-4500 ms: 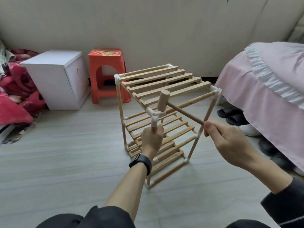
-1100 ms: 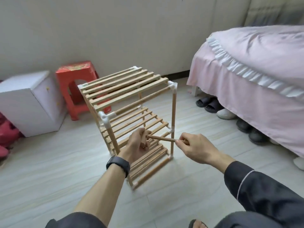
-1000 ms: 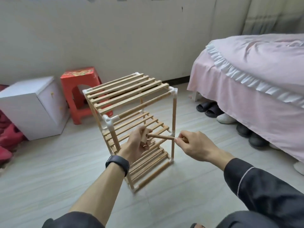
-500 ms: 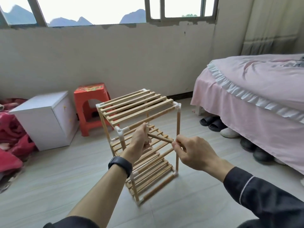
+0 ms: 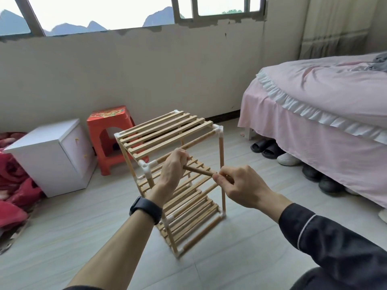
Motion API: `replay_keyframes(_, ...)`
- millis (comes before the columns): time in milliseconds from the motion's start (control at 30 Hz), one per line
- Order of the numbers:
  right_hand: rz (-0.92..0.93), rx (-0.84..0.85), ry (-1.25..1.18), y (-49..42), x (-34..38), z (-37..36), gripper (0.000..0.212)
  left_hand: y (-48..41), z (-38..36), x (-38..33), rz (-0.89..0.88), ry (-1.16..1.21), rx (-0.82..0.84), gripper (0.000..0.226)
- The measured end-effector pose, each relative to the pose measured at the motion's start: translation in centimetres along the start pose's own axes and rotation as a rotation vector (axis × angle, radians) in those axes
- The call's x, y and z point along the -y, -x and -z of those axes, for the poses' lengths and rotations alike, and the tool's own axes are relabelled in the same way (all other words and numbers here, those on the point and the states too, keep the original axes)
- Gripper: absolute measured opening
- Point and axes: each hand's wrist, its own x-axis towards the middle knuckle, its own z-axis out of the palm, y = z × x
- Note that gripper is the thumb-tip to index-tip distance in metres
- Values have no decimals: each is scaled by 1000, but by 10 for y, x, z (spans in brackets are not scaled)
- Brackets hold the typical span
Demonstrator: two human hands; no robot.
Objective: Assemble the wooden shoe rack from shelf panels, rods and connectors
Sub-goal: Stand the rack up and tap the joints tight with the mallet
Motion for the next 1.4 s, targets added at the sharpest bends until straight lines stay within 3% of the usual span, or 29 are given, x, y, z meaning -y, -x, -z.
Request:
replay_keyframes(200, -46, 77, -134, 0, -3, -6, 26, 2, 1, 8, 3, -22, 50, 28)
replay_keyframes(433, 23, 57, 12, 0, -4, -16, 28, -8, 22, -2, 213, 79, 129, 36)
replay_keyframes(600, 119, -26, 167, 1, 2, -16, 29, -4, 18, 1, 277, 127, -14, 41)
replay_keyframes(733, 184, -62, 276, 3, 9, -17, 47, 0, 14, 6, 216, 141, -91, 36)
replay_keyframes(900, 133, -54, 120, 3, 14, -21, 46, 1, 16, 13, 89, 140, -149, 31)
replay_keyframes(1233, -62, 52, -172, 1, 10, -33, 51, 4, 11, 18, 18, 53, -170, 15)
replay_keyframes(1400, -126, 110, -307, -1, 9, -32, 55, 0, 10, 16, 28, 5, -131, 25)
